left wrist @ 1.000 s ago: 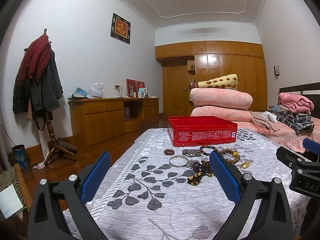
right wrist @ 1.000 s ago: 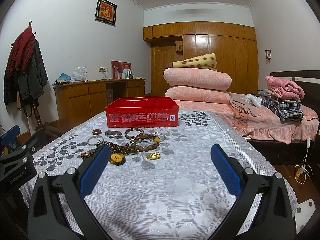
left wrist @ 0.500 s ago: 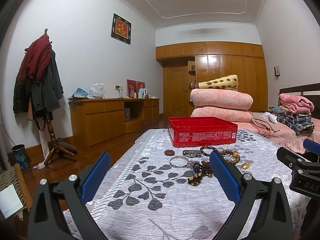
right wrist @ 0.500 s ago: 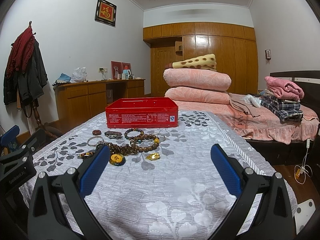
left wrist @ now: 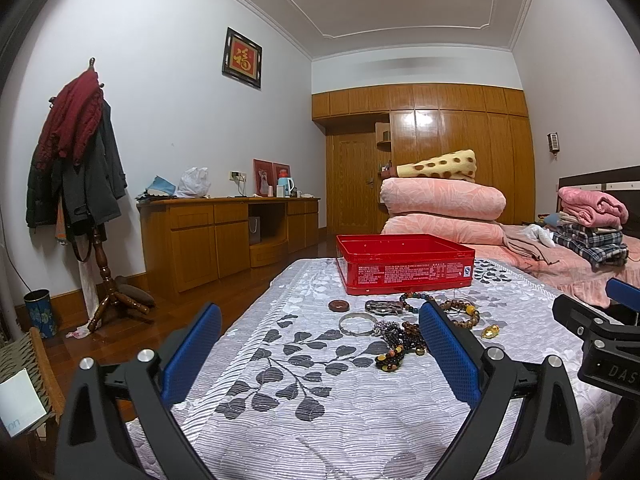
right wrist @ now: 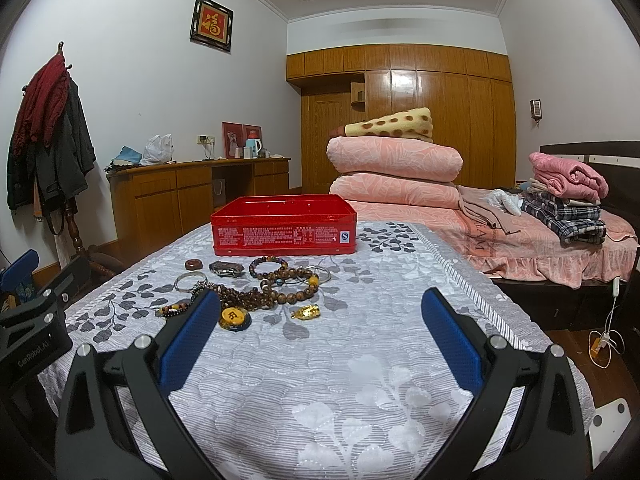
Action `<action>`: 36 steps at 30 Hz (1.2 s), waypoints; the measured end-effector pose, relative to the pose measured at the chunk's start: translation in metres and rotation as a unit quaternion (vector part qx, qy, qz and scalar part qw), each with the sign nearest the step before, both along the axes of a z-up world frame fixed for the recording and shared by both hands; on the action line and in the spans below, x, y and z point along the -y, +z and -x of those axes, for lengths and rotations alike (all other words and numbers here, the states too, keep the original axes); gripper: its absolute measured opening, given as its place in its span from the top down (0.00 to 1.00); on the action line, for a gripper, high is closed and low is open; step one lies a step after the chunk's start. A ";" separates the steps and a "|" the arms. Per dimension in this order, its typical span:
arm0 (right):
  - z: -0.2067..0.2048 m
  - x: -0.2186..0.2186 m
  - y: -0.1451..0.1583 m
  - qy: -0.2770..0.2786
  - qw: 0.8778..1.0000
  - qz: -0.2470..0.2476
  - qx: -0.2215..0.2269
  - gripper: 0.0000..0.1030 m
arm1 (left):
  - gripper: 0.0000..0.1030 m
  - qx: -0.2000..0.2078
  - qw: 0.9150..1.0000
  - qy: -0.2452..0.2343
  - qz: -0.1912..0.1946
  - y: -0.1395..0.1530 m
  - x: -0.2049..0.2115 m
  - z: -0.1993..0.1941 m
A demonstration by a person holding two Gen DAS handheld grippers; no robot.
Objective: Organize jewelry
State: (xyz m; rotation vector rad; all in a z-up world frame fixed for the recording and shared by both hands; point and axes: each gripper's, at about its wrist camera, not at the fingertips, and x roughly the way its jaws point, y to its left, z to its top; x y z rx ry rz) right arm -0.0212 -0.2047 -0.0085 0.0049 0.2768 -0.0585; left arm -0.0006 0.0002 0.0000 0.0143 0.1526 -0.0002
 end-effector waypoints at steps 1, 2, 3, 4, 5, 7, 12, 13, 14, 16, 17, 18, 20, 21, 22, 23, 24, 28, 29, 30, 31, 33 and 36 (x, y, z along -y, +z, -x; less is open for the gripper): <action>0.000 0.000 0.000 0.000 1.000 0.000 0.000 0.05 | 0.06 0.000 1.000 0.000 0.000 0.000 0.000 0.000; 0.000 0.000 0.000 0.000 1.000 0.000 0.001 0.05 | 0.06 0.000 1.000 0.000 0.000 0.000 0.000 0.000; 0.000 0.000 0.000 0.000 1.000 0.000 0.000 0.05 | 0.06 0.000 1.000 0.000 0.000 0.000 0.000 0.000; 0.000 0.000 0.000 0.000 1.000 0.000 0.000 0.05 | 0.06 0.000 1.000 0.000 0.000 0.000 0.000 0.000; 0.000 0.000 0.000 0.000 1.000 0.000 0.000 0.05 | 0.06 0.000 1.000 0.000 0.000 0.000 0.000 0.000; 0.000 0.000 0.000 0.000 1.000 0.000 0.000 0.05 | 0.06 0.000 1.000 0.000 0.000 0.000 0.000 0.000; 0.000 0.000 0.000 0.000 1.000 0.000 0.000 0.05 | 0.06 0.001 1.000 0.000 0.000 0.000 0.000 0.000; 0.000 0.000 0.000 0.000 1.000 0.000 0.000 0.05 | 0.06 0.001 1.000 0.000 0.000 0.000 0.000 0.000; 0.000 0.000 0.000 0.000 1.000 0.000 0.000 0.05 | 0.06 0.001 1.000 0.000 0.000 0.000 0.000 0.000; -0.001 0.000 0.000 0.000 1.000 0.000 0.000 0.05 | 0.06 0.001 1.000 0.000 0.000 0.000 0.000 0.000; -0.001 0.000 0.000 0.000 1.000 0.000 0.000 0.05 | 0.06 0.001 1.000 0.000 0.000 0.000 0.000 0.000; -0.001 0.000 0.000 0.000 1.000 0.000 0.000 0.05 | 0.06 0.001 1.000 0.000 0.000 0.000 0.000 0.000; -0.001 0.000 0.000 0.000 1.000 0.000 0.000 0.05 | 0.06 0.001 1.000 0.000 0.000 0.000 0.000 0.000; -0.001 0.000 0.000 0.000 1.000 0.000 0.000 0.05 | 0.06 0.001 1.000 0.000 0.000 0.000 0.000 0.000; -0.001 0.001 -0.001 0.000 1.000 0.000 0.000 0.05 | 0.06 0.001 1.000 0.000 0.000 0.000 0.000 0.000; -0.001 0.001 -0.001 0.000 1.000 0.000 0.000 0.05 | 0.06 0.001 1.000 0.000 0.000 0.000 0.000 0.000; -0.001 0.001 -0.001 0.000 1.000 0.000 0.000 0.05 | 0.06 0.001 1.000 0.000 0.000 0.000 0.000 0.000; -0.001 0.001 -0.002 0.000 1.000 -0.001 -0.001 0.05 | 0.06 0.001 1.000 0.000 0.000 0.000 0.000 0.000; -0.001 0.001 -0.002 0.000 1.000 -0.001 -0.001 0.05 | 0.06 0.001 1.000 0.000 0.000 0.000 0.000 0.000; -0.001 0.001 -0.001 0.000 1.000 -0.002 -0.001 0.05 | 0.06 0.001 1.000 0.000 0.001 0.000 0.000 0.000; -0.001 0.001 -0.001 0.000 1.000 -0.001 -0.001 0.05 | 0.06 0.001 1.000 0.000 0.001 0.000 0.000 0.000; -0.001 0.000 0.000 0.000 1.000 -0.001 -0.001 0.05 | 0.06 0.000 1.000 0.000 0.001 0.000 0.000 0.000; -0.004 0.001 -0.004 0.001 1.000 -0.001 -0.003 0.05 | 0.06 -0.002 1.000 -0.001 0.001 0.000 0.000 0.000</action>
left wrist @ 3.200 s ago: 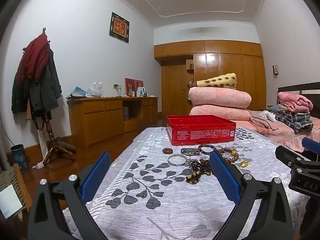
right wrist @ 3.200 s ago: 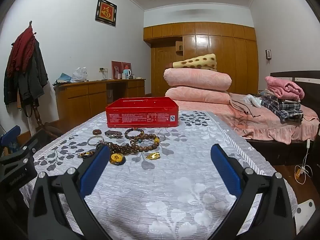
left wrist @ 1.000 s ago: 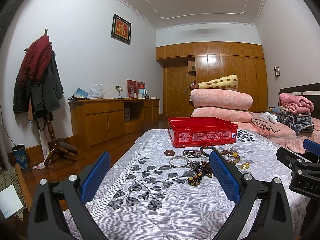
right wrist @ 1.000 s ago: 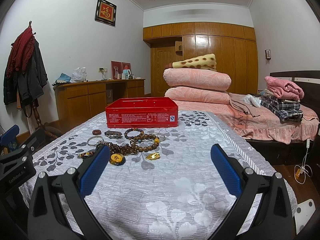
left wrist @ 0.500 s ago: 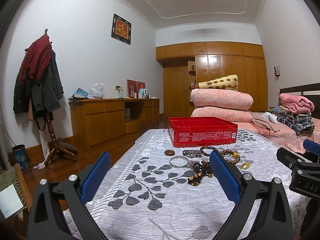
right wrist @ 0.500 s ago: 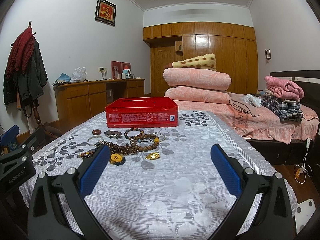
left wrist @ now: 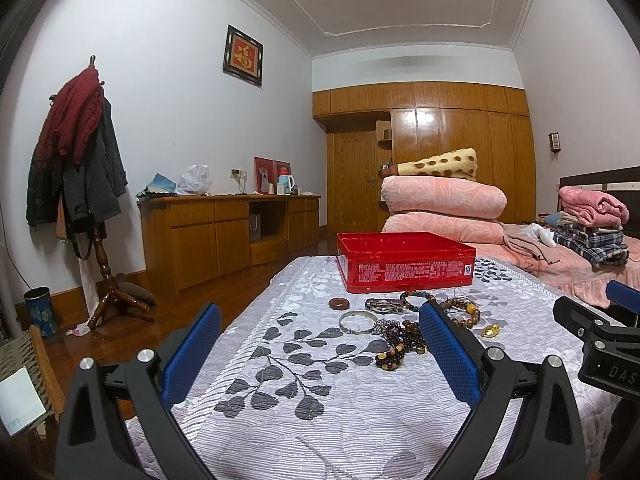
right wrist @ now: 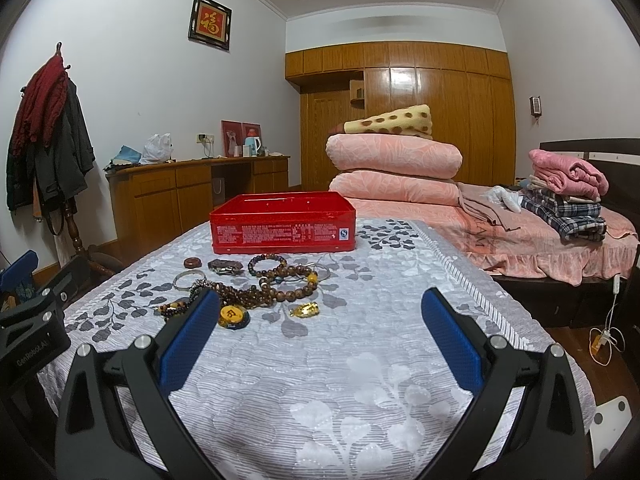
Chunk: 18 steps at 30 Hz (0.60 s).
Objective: Organize jewelry
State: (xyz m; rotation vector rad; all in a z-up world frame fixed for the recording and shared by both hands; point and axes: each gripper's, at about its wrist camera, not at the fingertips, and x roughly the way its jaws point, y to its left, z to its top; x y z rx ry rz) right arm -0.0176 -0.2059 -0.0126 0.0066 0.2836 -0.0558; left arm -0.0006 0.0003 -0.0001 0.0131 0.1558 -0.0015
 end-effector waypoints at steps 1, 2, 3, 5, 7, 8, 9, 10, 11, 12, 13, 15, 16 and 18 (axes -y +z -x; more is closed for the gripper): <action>-0.001 0.000 0.000 0.001 1.000 0.000 -0.002 0.05 | 0.06 -0.002 1.000 0.000 0.000 0.000 0.000 0.000; -0.001 0.000 0.000 0.002 1.000 0.000 -0.005 0.05 | 0.06 -0.005 1.000 0.000 -0.001 0.002 0.000 -0.002; -0.003 0.002 0.000 0.005 1.000 -0.002 -0.010 0.05 | 0.06 -0.009 1.000 0.001 -0.001 0.002 0.000 -0.003; -0.011 0.005 -0.005 0.011 0.999 -0.010 -0.031 0.05 | 0.06 -0.024 1.000 0.004 -0.006 0.003 -0.004 -0.012; -0.019 0.006 -0.004 0.017 0.998 -0.023 -0.060 0.05 | 0.06 -0.042 0.999 -0.001 -0.007 0.001 -0.004 -0.020; -0.022 0.008 -0.005 0.020 0.997 -0.028 -0.070 0.05 | 0.06 -0.054 0.998 -0.002 -0.007 0.001 -0.005 -0.025; -0.029 0.010 -0.007 0.027 0.995 -0.035 -0.092 0.05 | 0.06 -0.069 0.998 -0.008 -0.003 0.002 -0.006 -0.030; -0.034 0.011 -0.008 0.030 0.993 -0.038 -0.104 0.05 | 0.06 -0.079 0.997 -0.012 0.000 0.000 -0.009 -0.033; -0.037 0.011 -0.010 0.034 0.992 -0.040 -0.112 0.05 | 0.06 -0.092 0.996 -0.018 0.000 0.000 -0.009 -0.038; -0.041 0.011 -0.011 0.038 0.991 -0.042 -0.123 0.05 | 0.06 -0.105 0.994 -0.022 -0.003 -0.002 -0.007 -0.042; -0.045 0.012 -0.012 0.042 0.989 -0.045 -0.133 0.05 | 0.06 -0.113 0.993 -0.026 -0.005 -0.002 -0.006 -0.045; -0.052 0.013 -0.013 0.051 0.986 -0.050 -0.151 0.05 | 0.06 -0.137 0.990 -0.036 -0.010 -0.003 -0.004 -0.053; -0.056 0.014 -0.013 0.056 0.984 -0.052 -0.158 0.05 | 0.06 -0.153 0.987 -0.046 -0.008 -0.005 -0.003 -0.058; -0.062 0.016 -0.012 0.063 0.982 -0.054 -0.168 0.05 | 0.06 -0.177 0.982 -0.060 0.003 -0.006 -0.003 -0.067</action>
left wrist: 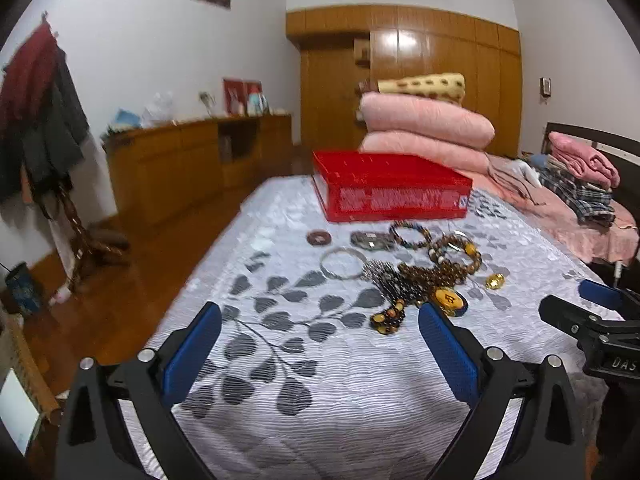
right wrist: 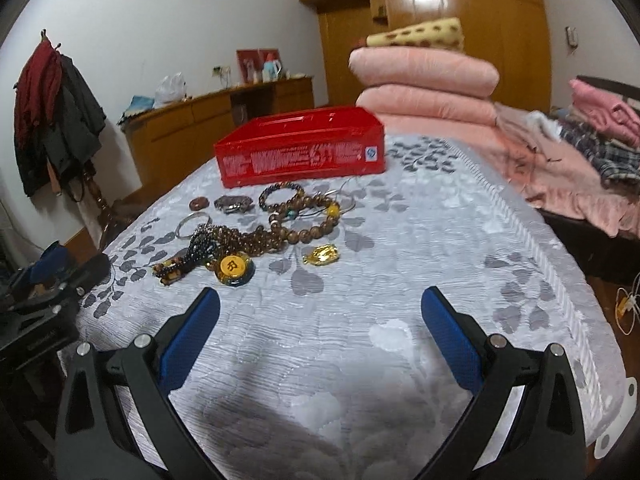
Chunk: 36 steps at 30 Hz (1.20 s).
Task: Organize jewelry
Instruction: 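Move both tools forward toward the jewelry pile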
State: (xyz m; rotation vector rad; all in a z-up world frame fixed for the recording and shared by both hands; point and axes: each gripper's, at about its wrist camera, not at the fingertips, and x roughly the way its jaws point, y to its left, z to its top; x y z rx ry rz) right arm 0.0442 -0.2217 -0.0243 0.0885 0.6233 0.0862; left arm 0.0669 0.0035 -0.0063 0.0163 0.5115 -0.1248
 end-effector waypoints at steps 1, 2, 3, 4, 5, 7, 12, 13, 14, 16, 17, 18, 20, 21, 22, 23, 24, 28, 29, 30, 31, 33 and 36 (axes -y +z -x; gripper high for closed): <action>-0.004 0.001 0.001 0.001 1.000 0.000 -0.005 0.06 | 0.08 -0.005 1.000 -0.003 0.005 0.000 -0.001 -0.003; -0.007 0.002 0.002 0.002 1.000 0.000 -0.009 0.06 | 0.09 -0.011 1.000 -0.008 0.011 0.001 -0.001 -0.006; -0.011 0.003 0.004 0.004 1.000 -0.001 -0.013 0.06 | 0.11 -0.014 1.000 -0.010 0.015 0.001 -0.001 -0.008; -0.015 0.003 0.005 0.006 1.000 -0.001 -0.017 0.06 | 0.13 -0.022 1.000 -0.014 0.018 0.002 0.000 -0.012; -0.017 0.004 0.006 0.007 1.000 0.000 -0.020 0.06 | 0.13 -0.027 0.999 -0.016 0.019 0.002 0.000 -0.015; -0.024 0.003 0.007 0.012 1.000 0.000 -0.028 0.08 | 0.16 -0.040 0.999 -0.022 0.021 0.000 0.003 -0.023; -0.046 0.003 -0.002 0.020 0.997 -0.002 -0.070 0.26 | 0.26 -0.072 0.997 -0.035 0.014 -0.006 0.008 -0.037; -0.050 0.004 -0.005 0.021 0.997 -0.005 -0.079 0.27 | 0.27 -0.078 0.996 -0.039 0.016 -0.008 0.008 -0.039; -0.052 0.004 -0.007 0.022 0.996 -0.006 -0.084 0.30 | 0.27 -0.084 0.995 -0.044 0.019 -0.010 0.009 -0.041; -0.058 0.003 -0.011 0.026 0.995 -0.009 -0.098 0.35 | 0.28 -0.092 0.994 -0.048 0.020 -0.013 0.010 -0.044; -0.061 0.003 -0.013 0.027 0.994 -0.011 -0.106 0.37 | 0.28 -0.096 0.994 -0.050 0.019 -0.014 0.010 -0.046; -0.064 0.002 -0.015 0.028 0.993 -0.011 -0.111 0.39 | 0.28 -0.098 0.994 -0.053 0.019 -0.014 0.011 -0.048; -0.068 0.001 -0.017 0.028 0.993 -0.010 -0.118 0.40 | 0.28 -0.102 0.993 -0.058 0.017 -0.015 0.014 -0.050; -0.070 0.000 -0.017 0.029 0.992 -0.011 -0.122 0.42 | 0.28 -0.103 0.993 -0.060 0.016 -0.015 0.014 -0.051; -0.073 0.000 -0.017 0.030 0.992 -0.011 -0.125 0.43 | 0.28 -0.105 0.992 -0.064 0.015 -0.015 0.016 -0.052; -0.075 0.000 -0.017 0.030 0.991 -0.011 -0.127 0.44 | 0.28 -0.106 0.992 -0.067 0.013 -0.015 0.018 -0.054; -0.077 0.000 -0.017 0.029 0.991 -0.011 -0.129 0.45 | 0.28 -0.107 0.992 -0.069 0.011 -0.016 0.020 -0.055; -0.084 0.001 -0.018 0.029 0.991 -0.009 -0.133 0.47 | 0.28 -0.121 0.990 -0.076 0.013 -0.020 0.024 -0.065; -0.086 0.001 -0.018 0.029 0.990 -0.009 -0.134 0.50 | 0.28 -0.124 0.989 -0.077 0.014 -0.021 0.024 -0.067; -0.087 0.002 -0.018 0.030 0.990 -0.009 -0.135 0.52 | 0.29 -0.129 0.988 -0.078 0.015 -0.021 0.025 -0.070; -0.089 0.002 -0.019 0.030 0.990 -0.010 -0.135 0.54 | 0.30 -0.130 0.988 -0.080 0.016 -0.022 0.025 -0.071; -0.091 0.003 -0.019 0.031 0.990 -0.013 -0.136 0.58 | 0.31 -0.133 0.987 -0.085 0.019 -0.023 0.026 -0.073; -0.095 0.001 -0.020 0.032 0.990 -0.007 -0.136 0.62 | 0.31 -0.136 0.987 -0.087 0.023 -0.023 0.027 -0.077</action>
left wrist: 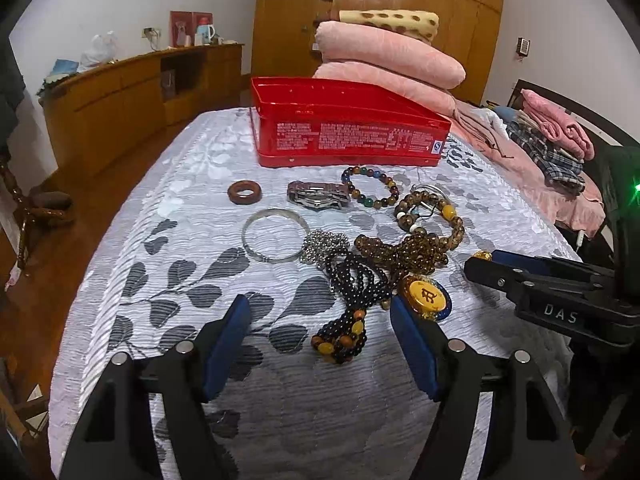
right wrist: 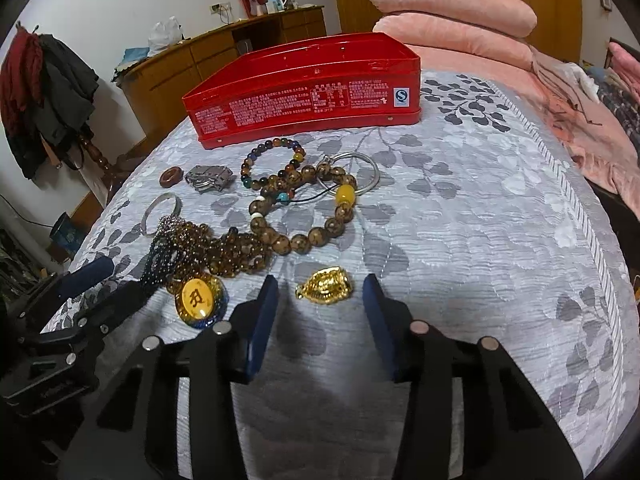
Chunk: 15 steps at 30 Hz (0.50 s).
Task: Organize jewelry
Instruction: 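Move both tools forward toward the jewelry pile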
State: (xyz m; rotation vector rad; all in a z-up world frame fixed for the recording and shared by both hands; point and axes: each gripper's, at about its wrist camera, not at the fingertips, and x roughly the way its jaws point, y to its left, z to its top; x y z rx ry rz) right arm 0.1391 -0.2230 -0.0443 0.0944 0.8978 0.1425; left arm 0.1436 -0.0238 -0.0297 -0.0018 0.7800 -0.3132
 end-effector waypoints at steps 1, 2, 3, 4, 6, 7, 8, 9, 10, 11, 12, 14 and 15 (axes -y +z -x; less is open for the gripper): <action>-0.001 -0.001 0.000 0.001 1.000 0.004 0.001 0.63 | 0.31 -0.002 1.000 0.000 0.002 0.000 0.000 -0.001; -0.002 -0.002 0.000 0.002 1.000 0.007 0.001 0.66 | 0.31 -0.005 1.000 0.000 0.003 -0.001 0.000 -0.003; -0.003 -0.003 -0.001 0.003 1.000 0.011 0.001 0.68 | 0.31 -0.008 1.000 0.001 0.005 -0.001 -0.001 -0.004; -0.003 -0.004 -0.001 0.003 1.000 0.016 0.001 0.69 | 0.31 -0.009 1.000 0.001 0.006 -0.002 -0.001 -0.004; -0.004 -0.006 -0.001 0.004 1.000 0.029 0.001 0.72 | 0.31 -0.010 1.000 0.000 0.008 -0.002 -0.002 -0.004; -0.004 -0.007 -0.001 0.005 0.999 0.033 0.002 0.72 | 0.31 -0.010 1.000 -0.001 0.009 -0.003 -0.002 -0.005; -0.004 -0.008 -0.001 0.006 0.999 0.035 0.002 0.72 | 0.31 -0.010 1.000 -0.002 0.009 -0.003 -0.002 -0.004; -0.004 -0.007 -0.001 0.007 0.999 0.036 0.002 0.72 | 0.31 -0.010 1.000 -0.002 0.010 -0.003 -0.002 -0.004; -0.004 -0.007 -0.001 0.007 0.999 0.035 0.002 0.72 | 0.31 -0.011 1.000 -0.002 0.010 -0.003 -0.003 -0.004; -0.004 -0.006 -0.001 0.007 0.999 0.034 0.002 0.72 | 0.31 -0.011 1.000 -0.001 0.011 -0.002 -0.003 -0.004; -0.003 -0.006 0.000 0.007 0.999 0.034 0.002 0.72 | 0.31 -0.011 1.000 -0.001 0.010 -0.002 -0.003 -0.004; -0.002 -0.006 0.000 0.006 0.999 0.034 0.002 0.72 | 0.31 -0.010 1.000 0.000 0.010 -0.003 -0.004 -0.004; -0.001 -0.004 0.001 0.005 0.999 0.033 0.002 0.72 | 0.31 -0.010 1.000 0.000 0.010 -0.003 -0.003 -0.003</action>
